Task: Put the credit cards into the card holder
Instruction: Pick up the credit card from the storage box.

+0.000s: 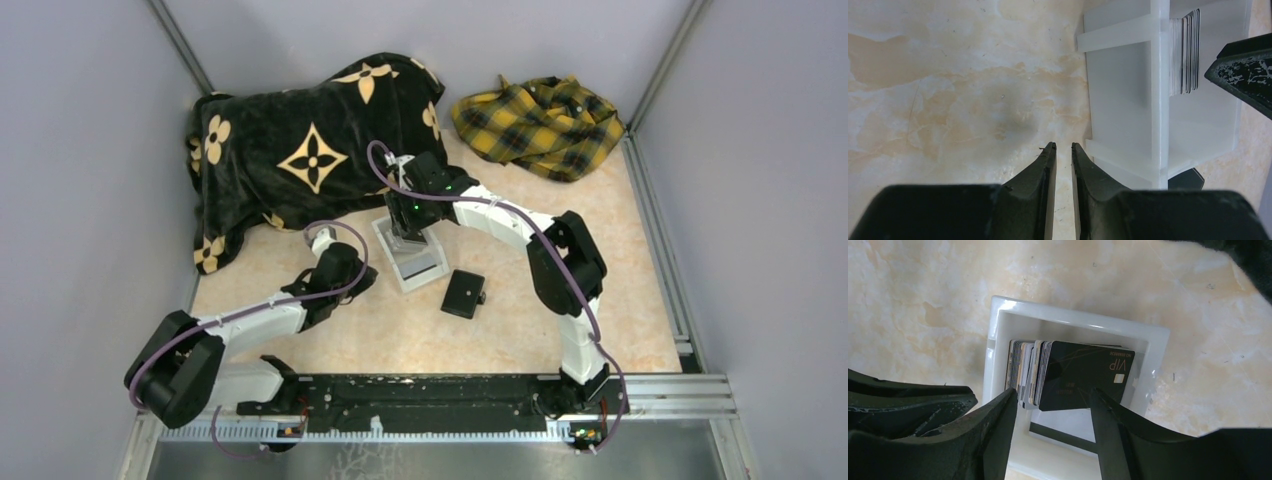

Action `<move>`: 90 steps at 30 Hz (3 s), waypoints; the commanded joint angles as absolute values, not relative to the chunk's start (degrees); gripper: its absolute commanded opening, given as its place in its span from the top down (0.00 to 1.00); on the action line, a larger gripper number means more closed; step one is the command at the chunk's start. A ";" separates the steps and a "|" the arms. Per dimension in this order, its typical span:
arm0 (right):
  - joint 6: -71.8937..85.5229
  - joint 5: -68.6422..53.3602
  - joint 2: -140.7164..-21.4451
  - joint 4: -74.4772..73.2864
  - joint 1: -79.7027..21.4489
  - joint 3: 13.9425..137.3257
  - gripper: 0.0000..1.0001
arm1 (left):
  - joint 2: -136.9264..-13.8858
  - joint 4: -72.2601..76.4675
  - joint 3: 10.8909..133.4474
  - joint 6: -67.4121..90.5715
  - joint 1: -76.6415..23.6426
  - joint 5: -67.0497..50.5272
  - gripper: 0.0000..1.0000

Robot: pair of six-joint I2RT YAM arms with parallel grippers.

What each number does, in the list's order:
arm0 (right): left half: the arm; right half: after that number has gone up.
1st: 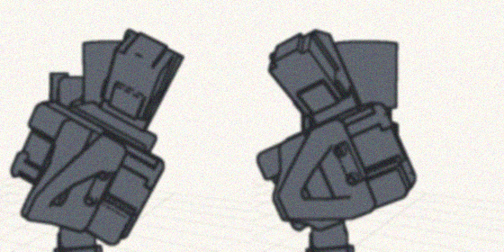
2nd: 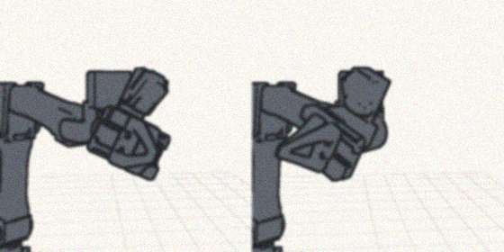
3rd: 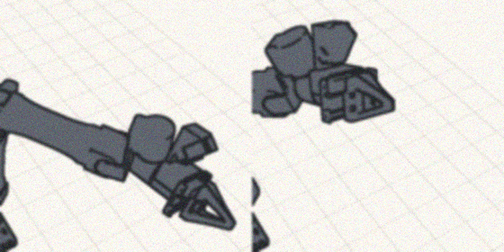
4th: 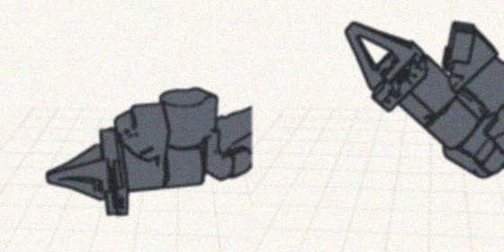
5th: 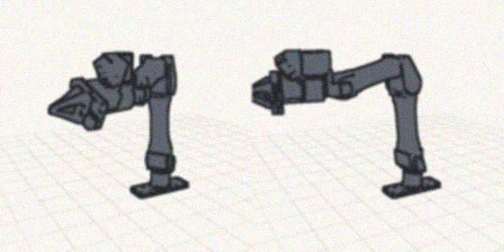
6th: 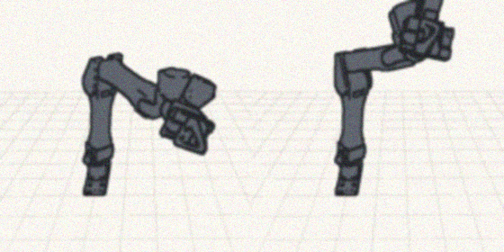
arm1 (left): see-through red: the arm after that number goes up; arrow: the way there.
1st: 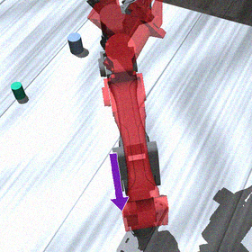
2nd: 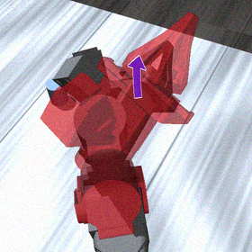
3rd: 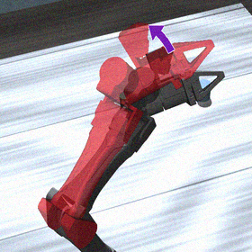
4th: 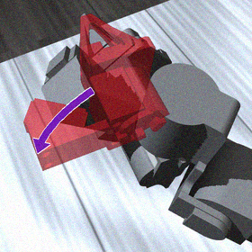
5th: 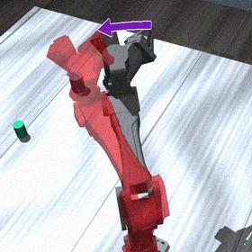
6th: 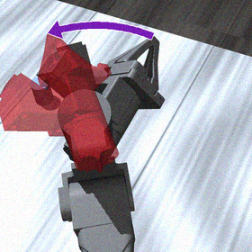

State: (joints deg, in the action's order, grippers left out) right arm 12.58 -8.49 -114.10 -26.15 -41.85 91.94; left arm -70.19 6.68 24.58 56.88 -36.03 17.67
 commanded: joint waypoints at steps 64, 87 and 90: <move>10.46 3.26 -108.79 -31.60 -46.48 97.84 0.91 | -78.85 13.82 30.97 51.90 -36.47 15.22 0.73; 11.96 0.08 -80.46 -31.44 -46.45 77.65 1.00 | -51.88 5.65 33.46 35.48 -36.47 3.43 0.12; 13.53 -5.88 -75.55 -30.64 -46.49 72.67 1.00 | -51.20 9.35 32.78 32.43 -36.47 -5.04 0.10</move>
State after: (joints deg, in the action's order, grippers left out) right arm 10.74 2.59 -81.95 -32.45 -45.76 76.84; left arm -52.27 3.55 34.04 39.38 -36.03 7.79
